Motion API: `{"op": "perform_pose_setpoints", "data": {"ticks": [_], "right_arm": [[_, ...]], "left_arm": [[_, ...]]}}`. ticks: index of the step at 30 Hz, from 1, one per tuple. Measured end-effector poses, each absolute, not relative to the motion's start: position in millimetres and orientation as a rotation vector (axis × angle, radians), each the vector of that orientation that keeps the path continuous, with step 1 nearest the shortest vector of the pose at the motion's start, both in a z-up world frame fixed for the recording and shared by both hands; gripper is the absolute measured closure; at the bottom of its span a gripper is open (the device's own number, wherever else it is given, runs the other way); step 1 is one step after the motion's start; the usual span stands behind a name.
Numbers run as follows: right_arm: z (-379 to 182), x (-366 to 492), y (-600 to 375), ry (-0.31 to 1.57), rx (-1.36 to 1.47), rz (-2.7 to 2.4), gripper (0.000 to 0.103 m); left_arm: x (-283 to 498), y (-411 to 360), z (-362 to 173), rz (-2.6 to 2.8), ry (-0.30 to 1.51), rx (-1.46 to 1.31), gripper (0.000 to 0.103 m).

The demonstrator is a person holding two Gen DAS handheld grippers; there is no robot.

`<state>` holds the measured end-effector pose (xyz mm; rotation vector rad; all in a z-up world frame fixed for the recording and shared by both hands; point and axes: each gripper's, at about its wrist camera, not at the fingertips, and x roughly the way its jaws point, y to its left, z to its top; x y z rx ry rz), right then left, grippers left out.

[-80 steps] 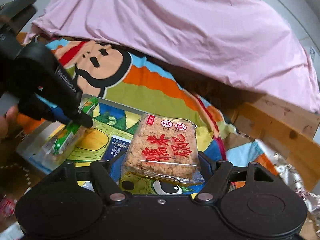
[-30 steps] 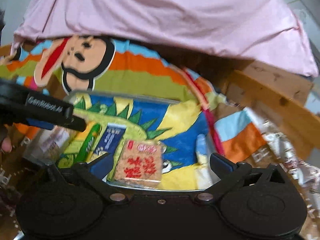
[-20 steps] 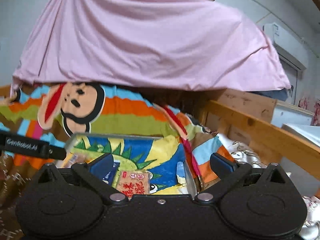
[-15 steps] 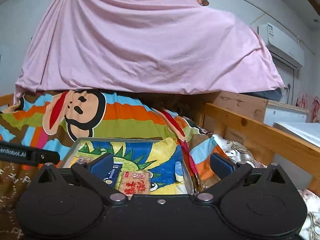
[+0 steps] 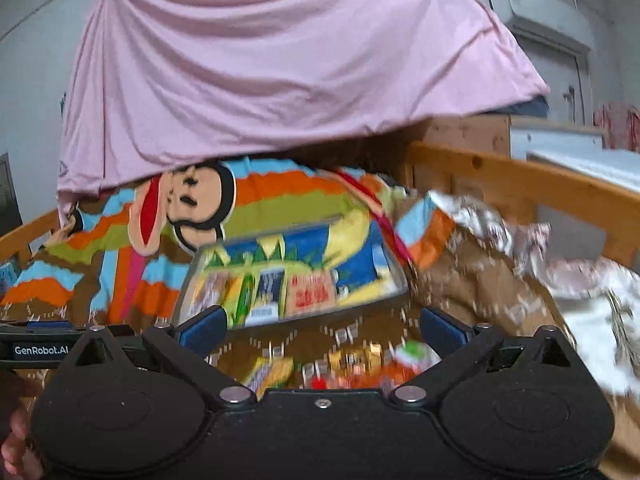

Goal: Organize snacks
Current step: 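Raise both open tools away from the tray, then move the left tool to the brown dried-meat packet while the right tool approaches the yellow Sushizi biscuit pack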

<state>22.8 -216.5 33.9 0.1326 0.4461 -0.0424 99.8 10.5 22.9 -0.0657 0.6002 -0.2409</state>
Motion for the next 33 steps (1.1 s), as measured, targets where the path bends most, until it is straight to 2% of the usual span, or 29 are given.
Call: {"op": "perform_pose_setpoints", "data": {"ticks": [14,33], "right_arm": [[14,7,-201,0.602,0.067,-0.087,0.001],[7,14,-185,0.652,-0.002,0.000,0.001]], "left_arm": [[58,7,10,-0.182,0.646,0.048,0.000],[63,11,12,-0.158,0.676,0.052,0.000]]}}
